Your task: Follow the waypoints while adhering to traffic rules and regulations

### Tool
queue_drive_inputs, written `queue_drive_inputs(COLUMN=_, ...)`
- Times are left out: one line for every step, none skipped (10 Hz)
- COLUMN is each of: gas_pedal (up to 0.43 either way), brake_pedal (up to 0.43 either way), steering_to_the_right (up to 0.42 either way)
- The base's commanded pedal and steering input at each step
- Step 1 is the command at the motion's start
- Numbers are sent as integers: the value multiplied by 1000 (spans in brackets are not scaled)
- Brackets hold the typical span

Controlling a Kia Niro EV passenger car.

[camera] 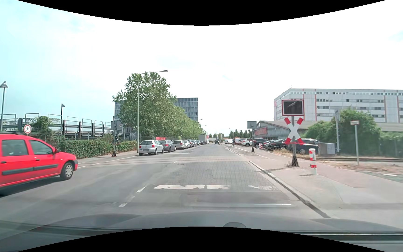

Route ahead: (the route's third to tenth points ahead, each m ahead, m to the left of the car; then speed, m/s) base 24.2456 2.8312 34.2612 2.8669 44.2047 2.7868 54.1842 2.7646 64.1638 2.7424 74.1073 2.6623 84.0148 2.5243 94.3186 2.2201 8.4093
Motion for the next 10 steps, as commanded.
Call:
queue_drive_inputs(gas_pedal=87, brake_pedal=0, steering_to_the_right=-7)
queue_drive_inputs(gas_pedal=87, brake_pedal=0, steering_to_the_right=-7)
queue_drive_inputs(gas_pedal=87, brake_pedal=0, steering_to_the_right=-7)
queue_drive_inputs(gas_pedal=87, brake_pedal=0, steering_to_the_right=-7)
queue_drive_inputs(gas_pedal=87, brake_pedal=0, steering_to_the_right=-7)
queue_drive_inputs(gas_pedal=87, brake_pedal=0, steering_to_the_right=-6)
queue_drive_inputs(gas_pedal=87, brake_pedal=0, steering_to_the_right=-5)
queue_drive_inputs(gas_pedal=87, brake_pedal=0, steering_to_the_right=-5)
queue_drive_inputs(gas_pedal=87, brake_pedal=0, steering_to_the_right=-4)
queue_drive_inputs(gas_pedal=87, brake_pedal=0, steering_to_the_right=-4)
